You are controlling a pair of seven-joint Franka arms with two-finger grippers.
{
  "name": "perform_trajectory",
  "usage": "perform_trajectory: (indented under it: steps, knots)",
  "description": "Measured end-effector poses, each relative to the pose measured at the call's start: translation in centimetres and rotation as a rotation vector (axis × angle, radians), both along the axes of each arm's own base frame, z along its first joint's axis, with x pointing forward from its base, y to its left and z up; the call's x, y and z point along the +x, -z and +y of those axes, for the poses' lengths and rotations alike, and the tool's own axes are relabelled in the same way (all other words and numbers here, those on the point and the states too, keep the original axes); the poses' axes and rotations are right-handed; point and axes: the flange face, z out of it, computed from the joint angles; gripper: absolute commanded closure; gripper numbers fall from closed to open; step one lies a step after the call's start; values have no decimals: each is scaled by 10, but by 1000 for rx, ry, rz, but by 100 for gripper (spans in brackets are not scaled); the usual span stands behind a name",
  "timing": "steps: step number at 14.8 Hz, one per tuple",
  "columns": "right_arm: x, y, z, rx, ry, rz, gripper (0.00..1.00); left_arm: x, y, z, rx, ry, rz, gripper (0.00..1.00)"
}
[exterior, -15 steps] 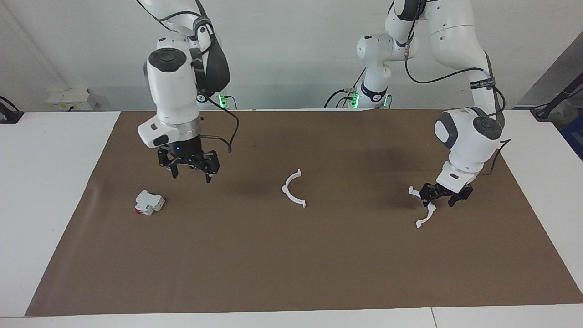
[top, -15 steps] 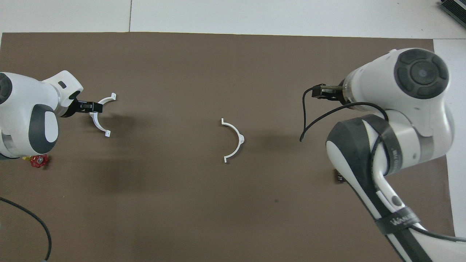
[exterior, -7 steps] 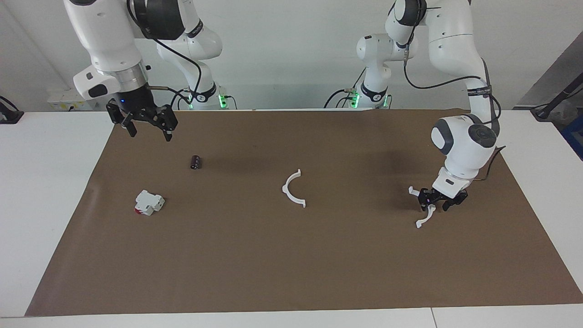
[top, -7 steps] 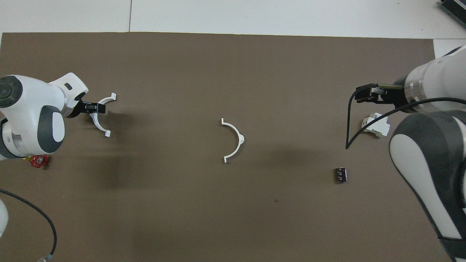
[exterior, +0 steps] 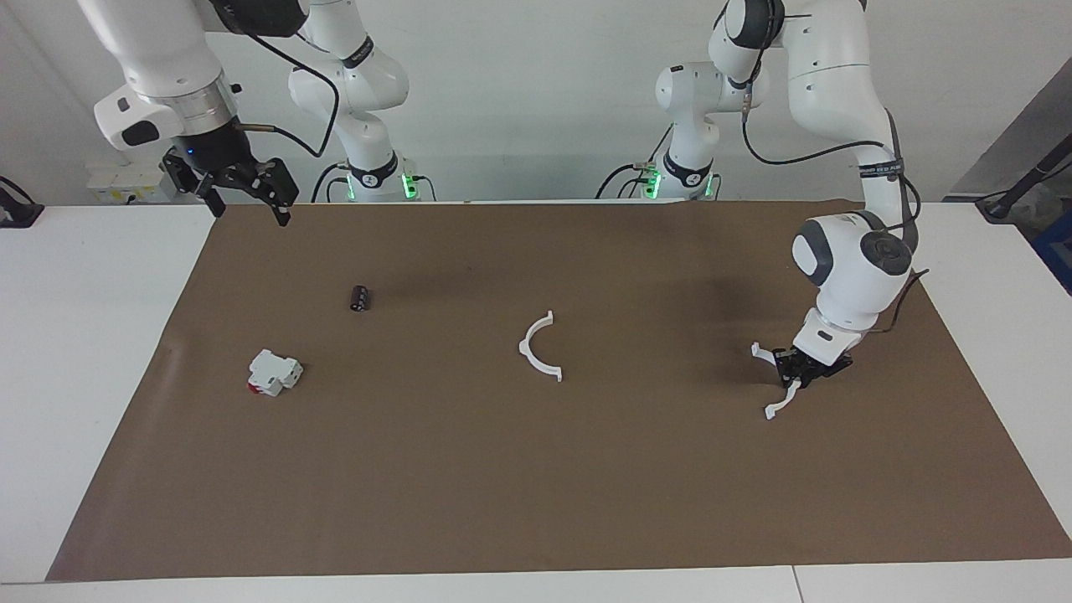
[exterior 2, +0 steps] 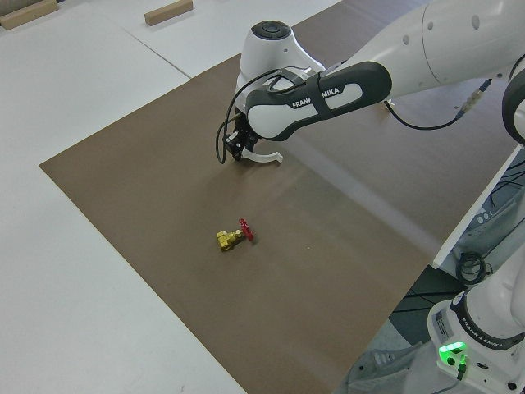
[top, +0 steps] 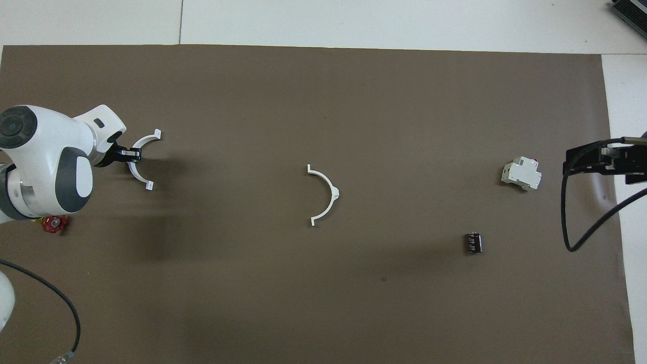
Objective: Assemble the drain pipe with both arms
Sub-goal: 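Carry the held clamp half toward the placed half with the left gripper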
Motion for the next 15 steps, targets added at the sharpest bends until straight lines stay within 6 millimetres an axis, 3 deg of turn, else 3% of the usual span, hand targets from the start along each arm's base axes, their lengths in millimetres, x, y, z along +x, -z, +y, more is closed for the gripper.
perform_trajectory:
  steps: [4,6,9,12,15]
  knots:
    - [0,0,2,18,-23,1,0,0,-5,-4,-3,7,3,100]
    - [0,-1,-3,20,-44,1,0,-2,-20,-24,-10,12,4,100]
    - [0,-1,-9,22,-56,3,0,-10,-40,-83,-26,-23,2,100]
    - [-1,0,-8,27,-61,14,0,-23,-37,-151,-39,-80,13,100]
    - [-2,1,-7,37,-62,17,0,-39,-28,-201,-15,-135,16,100]
